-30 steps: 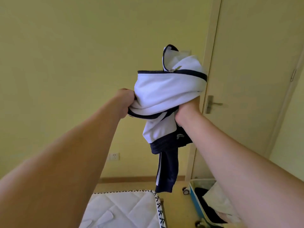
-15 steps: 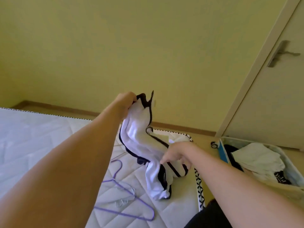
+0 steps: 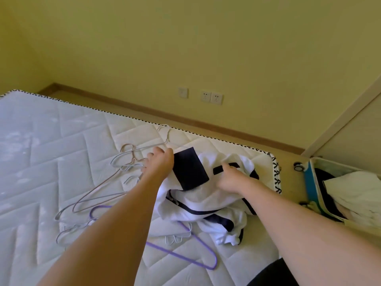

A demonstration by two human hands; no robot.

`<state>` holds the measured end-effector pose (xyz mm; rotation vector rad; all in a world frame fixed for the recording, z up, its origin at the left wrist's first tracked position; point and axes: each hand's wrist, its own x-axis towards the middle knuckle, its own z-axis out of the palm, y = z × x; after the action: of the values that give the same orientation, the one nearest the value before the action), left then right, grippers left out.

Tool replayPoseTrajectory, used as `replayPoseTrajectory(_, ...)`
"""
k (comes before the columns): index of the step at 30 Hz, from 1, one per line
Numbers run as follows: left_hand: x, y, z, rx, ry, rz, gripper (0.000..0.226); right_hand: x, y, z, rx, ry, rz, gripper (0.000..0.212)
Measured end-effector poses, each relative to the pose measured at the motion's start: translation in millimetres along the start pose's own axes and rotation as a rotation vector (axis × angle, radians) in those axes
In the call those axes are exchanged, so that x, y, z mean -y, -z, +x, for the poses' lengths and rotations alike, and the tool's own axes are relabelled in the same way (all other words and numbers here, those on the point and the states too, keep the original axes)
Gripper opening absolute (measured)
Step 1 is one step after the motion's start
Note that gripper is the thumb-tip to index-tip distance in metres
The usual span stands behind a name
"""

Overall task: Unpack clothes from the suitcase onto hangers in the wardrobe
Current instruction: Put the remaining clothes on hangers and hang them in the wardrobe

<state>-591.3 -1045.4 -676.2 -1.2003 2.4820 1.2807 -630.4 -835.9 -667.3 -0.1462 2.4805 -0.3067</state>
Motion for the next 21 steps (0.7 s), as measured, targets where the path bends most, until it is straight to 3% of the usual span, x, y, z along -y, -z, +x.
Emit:
replayPoseTrajectory(4, 74, -7, 13, 0.016, 0.113, 0.326, 0.056, 30, -29, 26, -0.081, 0.095, 0.042, 0.064)
replayPoseTrajectory(7, 110, -6, 21, 0.161, 0.070, 0.514, 0.053, 44, -45, 39, -0.145, 0.225, -0.182, 0.055)
replayPoseTrajectory(11, 120, 1, 36, -0.021, -0.042, 0.663, 0.056, 46, -59, 49, -0.129, 0.343, -0.441, 0.036)
replayPoseTrajectory(13, 124, 2, 48, -0.016, -0.022, 0.631, 0.056, 45, -54, 50, -0.158, 0.372, -0.611, 0.037)
replayPoseTrajectory(17, 124, 0, 66, -0.035, -0.036, 0.642, 0.054, 38, -36, 47, -0.089, 0.282, -0.694, 0.030)
replayPoseTrajectory(21, 96, -5, 88, -0.149, -0.345, 0.770, 0.057, 17, -25, 46, 0.178, 0.018, -0.648, 0.041)
